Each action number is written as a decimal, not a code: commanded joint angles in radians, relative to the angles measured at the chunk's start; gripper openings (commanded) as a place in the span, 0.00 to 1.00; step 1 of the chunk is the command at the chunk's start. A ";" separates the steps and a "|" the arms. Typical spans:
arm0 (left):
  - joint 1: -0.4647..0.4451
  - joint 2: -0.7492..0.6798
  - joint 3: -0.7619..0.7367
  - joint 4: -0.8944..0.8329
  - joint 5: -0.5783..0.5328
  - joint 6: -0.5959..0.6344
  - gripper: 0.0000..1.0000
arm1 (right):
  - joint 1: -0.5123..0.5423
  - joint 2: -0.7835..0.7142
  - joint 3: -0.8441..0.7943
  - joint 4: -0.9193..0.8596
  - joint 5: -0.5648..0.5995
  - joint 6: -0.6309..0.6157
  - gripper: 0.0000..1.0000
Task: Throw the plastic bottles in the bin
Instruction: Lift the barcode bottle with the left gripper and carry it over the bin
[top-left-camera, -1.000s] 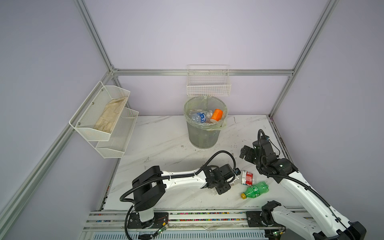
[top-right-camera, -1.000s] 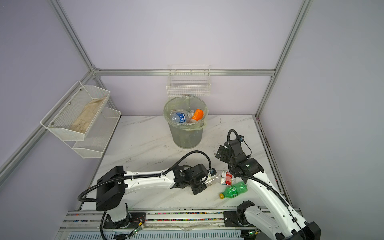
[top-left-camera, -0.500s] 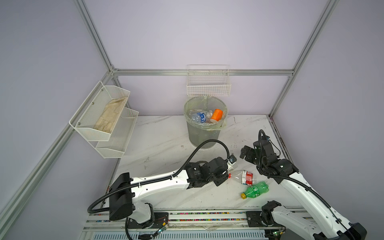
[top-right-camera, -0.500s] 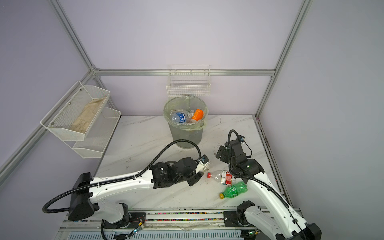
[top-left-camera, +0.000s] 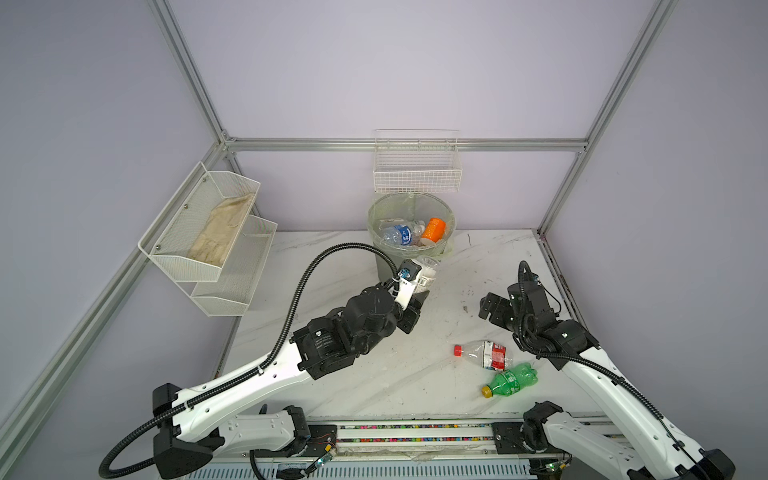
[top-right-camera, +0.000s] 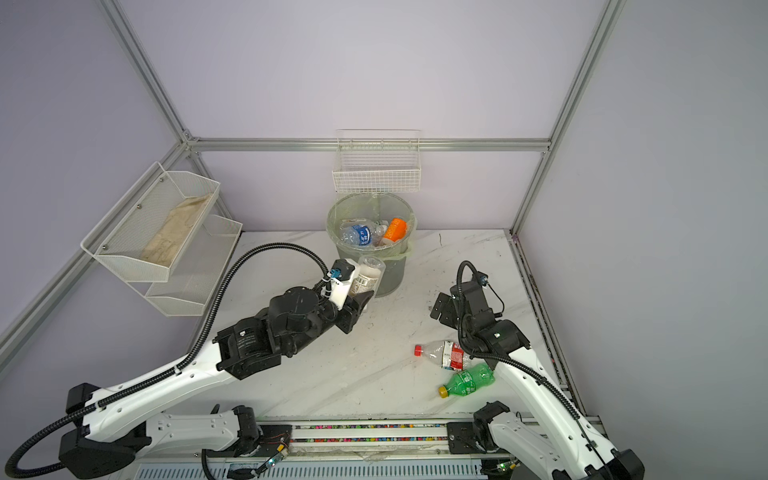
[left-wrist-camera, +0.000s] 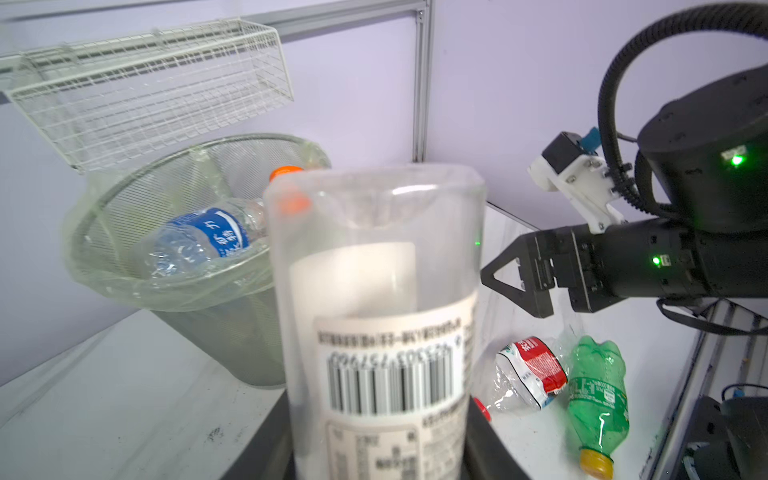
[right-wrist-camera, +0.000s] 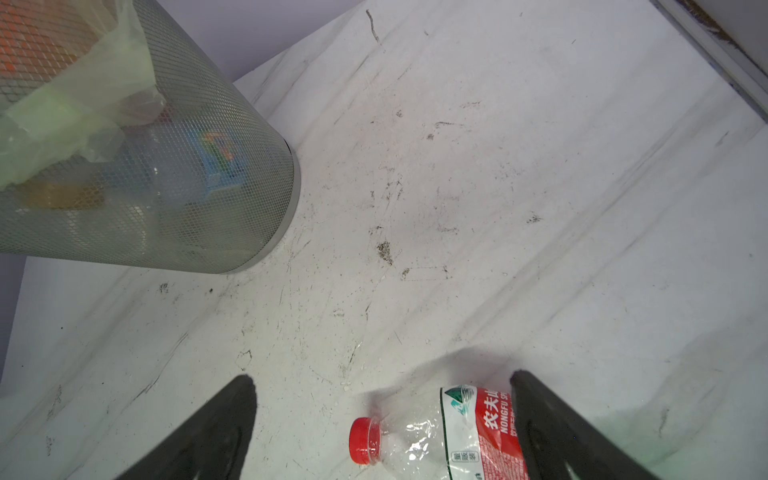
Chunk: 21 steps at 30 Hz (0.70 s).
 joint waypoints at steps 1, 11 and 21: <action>0.016 -0.065 0.004 0.078 -0.073 0.023 0.29 | -0.008 -0.015 -0.019 0.020 -0.005 0.009 0.97; 0.054 -0.160 0.013 0.183 -0.129 0.101 0.29 | -0.008 -0.012 -0.025 0.040 -0.032 0.009 0.97; 0.091 -0.097 0.085 0.297 -0.095 0.192 0.29 | -0.008 -0.015 -0.024 0.044 -0.040 0.005 0.97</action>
